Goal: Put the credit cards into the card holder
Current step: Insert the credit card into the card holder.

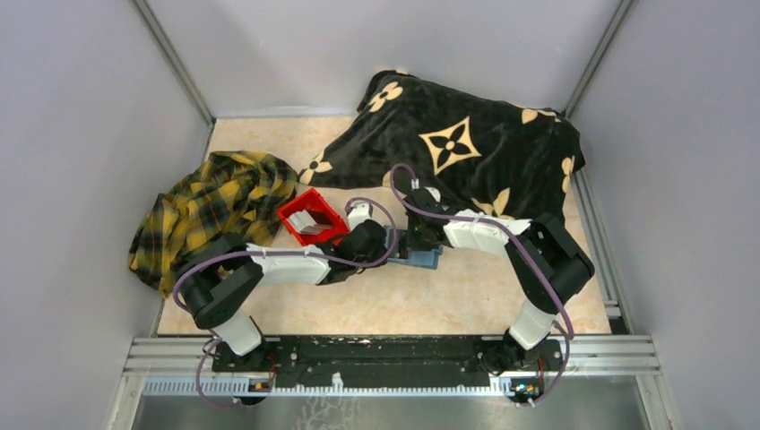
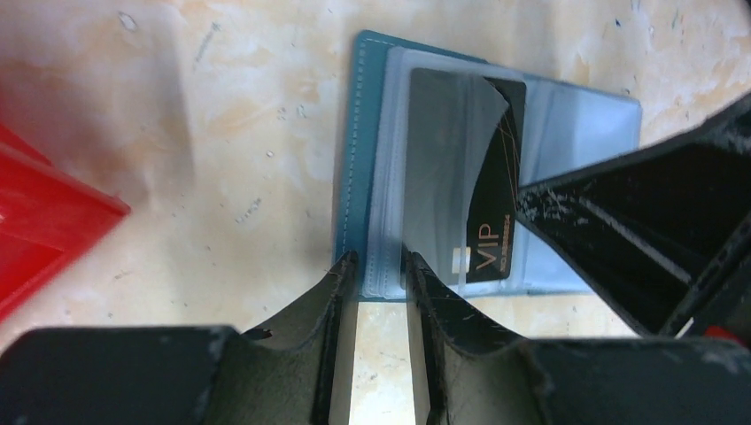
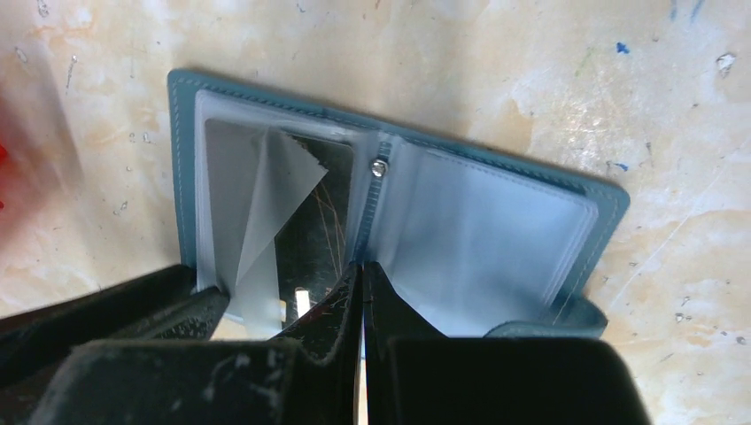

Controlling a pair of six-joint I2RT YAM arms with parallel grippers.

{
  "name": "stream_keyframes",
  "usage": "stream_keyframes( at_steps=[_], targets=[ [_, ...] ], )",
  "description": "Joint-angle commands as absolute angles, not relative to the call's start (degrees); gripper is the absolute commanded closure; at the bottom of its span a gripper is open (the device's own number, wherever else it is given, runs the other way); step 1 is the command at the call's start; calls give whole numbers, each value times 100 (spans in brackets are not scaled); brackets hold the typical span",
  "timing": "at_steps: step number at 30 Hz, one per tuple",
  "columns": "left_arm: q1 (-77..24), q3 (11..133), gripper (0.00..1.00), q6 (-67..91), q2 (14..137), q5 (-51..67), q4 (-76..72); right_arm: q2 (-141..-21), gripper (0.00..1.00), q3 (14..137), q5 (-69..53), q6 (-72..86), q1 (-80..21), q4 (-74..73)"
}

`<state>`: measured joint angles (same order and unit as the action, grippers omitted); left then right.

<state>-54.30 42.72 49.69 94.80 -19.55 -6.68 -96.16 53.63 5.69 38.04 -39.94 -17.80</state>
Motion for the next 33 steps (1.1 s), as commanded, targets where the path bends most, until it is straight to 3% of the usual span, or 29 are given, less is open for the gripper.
stream_keyframes(
  at_steps=[1,9,23,33],
  targets=[
    [-5914,4023,68,5295,9873,-975,259,-9883,100,4992,688,3662,-3940,-1970],
    [-6154,4155,68,5412,9874,-1100,423,-9808,100,4879,694,3590,-3920,-1956],
    [-6152,4213,59,5432,8884,-2264,1379,-9815,100,4822,591,3370,-3920,-1930],
    [-6081,3894,58,5474,8753,-2467,1138,-9776,100,4746,484,3305,-3924,-1841]
  ],
)
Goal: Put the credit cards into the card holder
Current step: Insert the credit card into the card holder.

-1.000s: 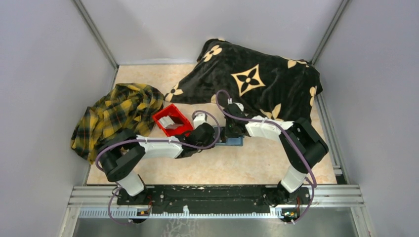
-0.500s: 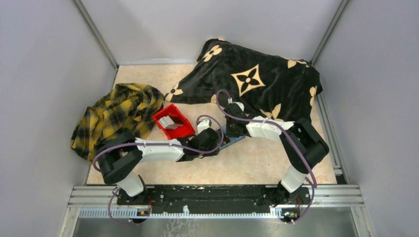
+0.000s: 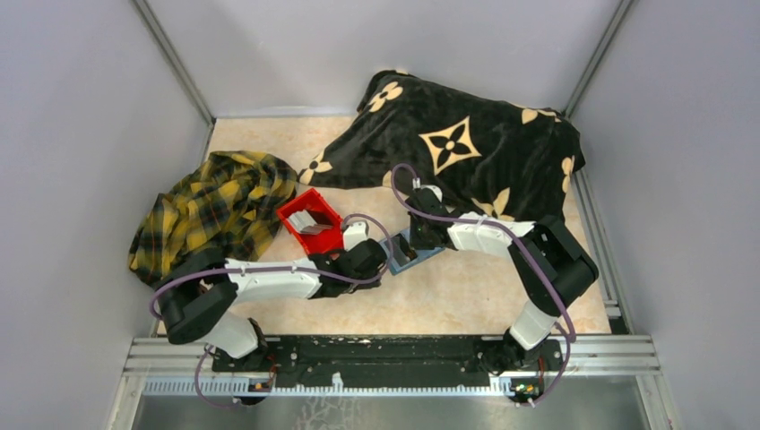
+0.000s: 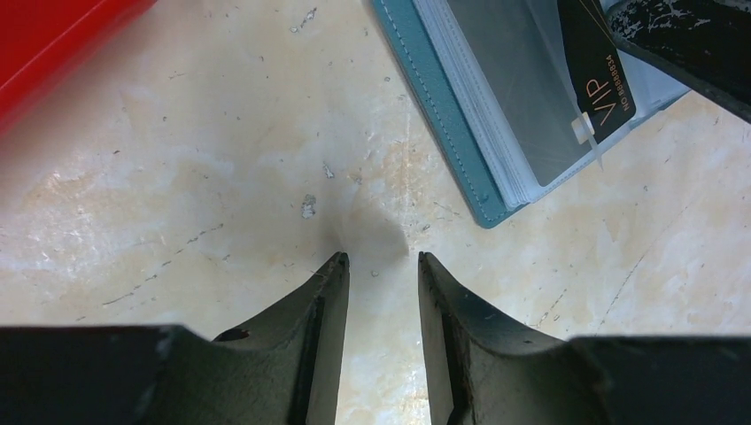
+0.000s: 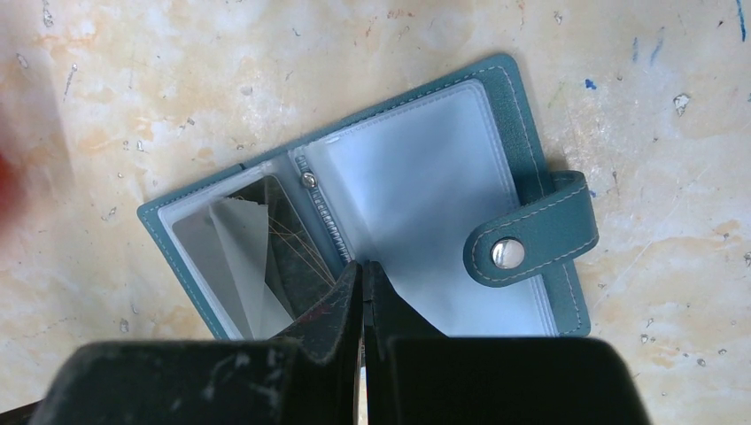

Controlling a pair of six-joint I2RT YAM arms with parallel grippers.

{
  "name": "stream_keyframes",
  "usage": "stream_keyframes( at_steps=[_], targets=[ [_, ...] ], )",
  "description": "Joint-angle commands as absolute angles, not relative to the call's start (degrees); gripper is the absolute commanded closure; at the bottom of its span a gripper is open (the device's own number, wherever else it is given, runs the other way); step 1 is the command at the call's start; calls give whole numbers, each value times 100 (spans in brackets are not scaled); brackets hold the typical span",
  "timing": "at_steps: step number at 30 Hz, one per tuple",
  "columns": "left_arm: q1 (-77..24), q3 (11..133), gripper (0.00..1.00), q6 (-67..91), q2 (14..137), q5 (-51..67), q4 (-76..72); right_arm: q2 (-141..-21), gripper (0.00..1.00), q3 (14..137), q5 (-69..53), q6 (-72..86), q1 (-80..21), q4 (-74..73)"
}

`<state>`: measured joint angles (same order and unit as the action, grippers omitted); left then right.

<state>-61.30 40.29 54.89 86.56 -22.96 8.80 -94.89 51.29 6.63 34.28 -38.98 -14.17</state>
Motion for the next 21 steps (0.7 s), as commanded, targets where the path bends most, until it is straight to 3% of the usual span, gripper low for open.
stream_keyframes(
  at_steps=[1,21],
  targets=[
    [-6075,3922,58,5450,8799,-2476,1146,-9765,100,4740,483,3299,-3920,-1844],
    [-6021,4120,60,5279,9755,-2504,724,-9775,100,4914,484,3328,-4261,-1967]
  ],
)
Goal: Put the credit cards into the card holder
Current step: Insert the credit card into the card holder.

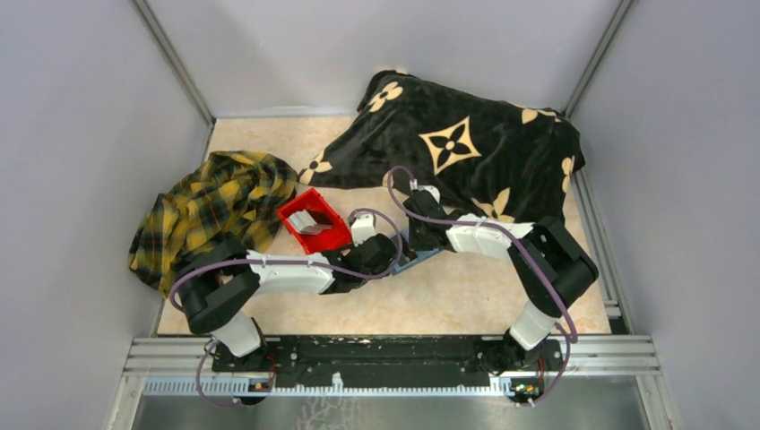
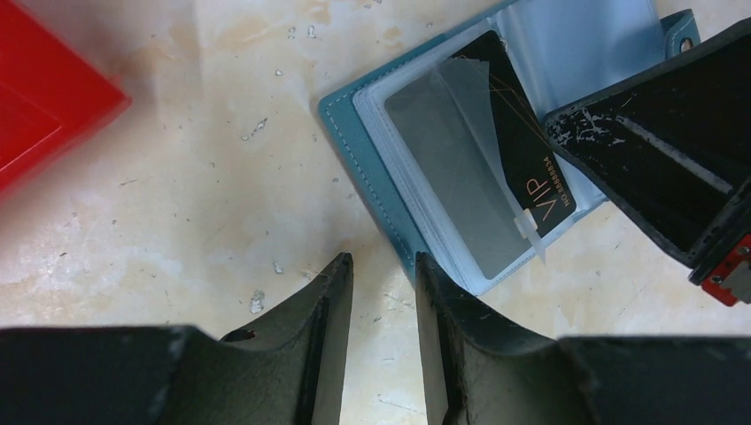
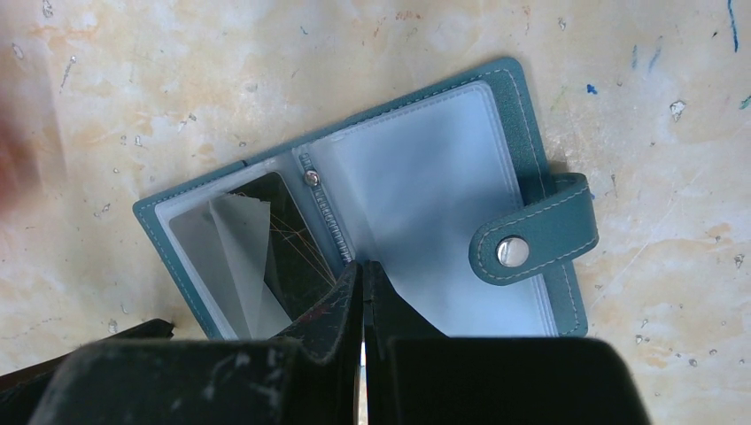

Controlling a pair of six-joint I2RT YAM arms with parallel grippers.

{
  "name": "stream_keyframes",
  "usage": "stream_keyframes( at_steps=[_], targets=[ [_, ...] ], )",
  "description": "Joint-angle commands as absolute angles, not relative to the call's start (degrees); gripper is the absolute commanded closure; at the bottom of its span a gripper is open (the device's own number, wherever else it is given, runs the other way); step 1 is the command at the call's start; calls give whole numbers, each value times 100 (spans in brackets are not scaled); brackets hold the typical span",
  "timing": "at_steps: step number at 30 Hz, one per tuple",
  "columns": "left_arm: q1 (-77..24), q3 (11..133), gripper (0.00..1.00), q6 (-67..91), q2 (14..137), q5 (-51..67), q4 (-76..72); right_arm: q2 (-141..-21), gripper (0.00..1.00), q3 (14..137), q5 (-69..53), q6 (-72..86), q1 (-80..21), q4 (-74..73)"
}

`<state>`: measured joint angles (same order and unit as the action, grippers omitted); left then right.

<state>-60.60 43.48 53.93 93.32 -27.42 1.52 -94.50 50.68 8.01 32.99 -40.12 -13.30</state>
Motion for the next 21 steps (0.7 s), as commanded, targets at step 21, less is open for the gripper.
stream_keyframes(
  at_steps=[21],
  targets=[
    [-5953,4044,60,5188,9743,-2476,513,-9949,100,5186,554,3532,-4693,-2089]
  ],
)
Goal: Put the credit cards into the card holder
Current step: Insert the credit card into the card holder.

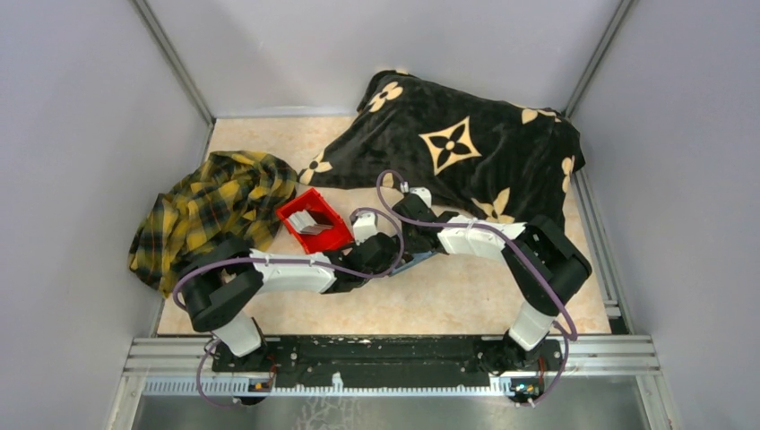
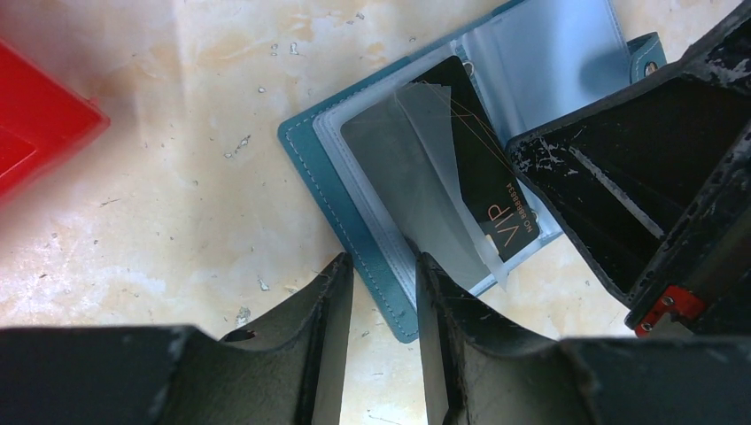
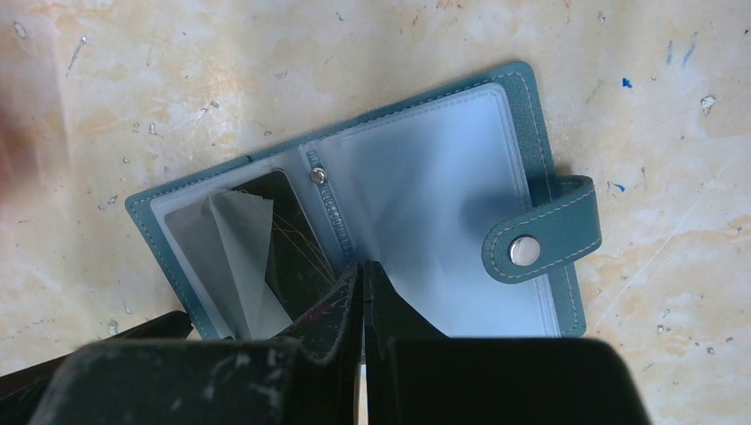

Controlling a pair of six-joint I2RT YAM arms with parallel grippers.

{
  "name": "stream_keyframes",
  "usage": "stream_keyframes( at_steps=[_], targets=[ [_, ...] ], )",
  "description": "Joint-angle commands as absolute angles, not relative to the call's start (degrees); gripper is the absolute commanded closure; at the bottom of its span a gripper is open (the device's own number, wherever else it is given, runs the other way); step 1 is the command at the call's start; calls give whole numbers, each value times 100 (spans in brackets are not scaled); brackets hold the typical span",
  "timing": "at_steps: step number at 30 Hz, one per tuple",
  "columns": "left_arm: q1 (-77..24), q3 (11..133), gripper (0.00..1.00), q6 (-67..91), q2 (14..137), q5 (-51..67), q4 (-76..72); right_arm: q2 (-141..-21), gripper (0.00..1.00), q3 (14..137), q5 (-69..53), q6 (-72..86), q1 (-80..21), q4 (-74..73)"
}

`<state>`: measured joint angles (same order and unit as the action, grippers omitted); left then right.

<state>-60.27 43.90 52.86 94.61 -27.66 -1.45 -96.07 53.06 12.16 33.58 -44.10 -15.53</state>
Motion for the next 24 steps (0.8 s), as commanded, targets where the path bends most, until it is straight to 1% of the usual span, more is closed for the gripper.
stream_keyframes(
  at_steps=[1,6,13,24],
  targets=[
    [-5944,4009,60,5186,9707,-2470,510,-9954,100,5186,556,3539,-4693,-2096],
    [-5912,3875,60,5154,9484,-2483,431,-9939,100,5199,598,3543,-4693,-2113],
    [-5893,3827,58,5108,9325,-2400,201,-9862,95,5202,583,3509,-4688,-2071],
    [-5867,4216,57,5045,9621,-2356,201,-9879,93,5137,464,3486,-4687,-1949]
  ],
)
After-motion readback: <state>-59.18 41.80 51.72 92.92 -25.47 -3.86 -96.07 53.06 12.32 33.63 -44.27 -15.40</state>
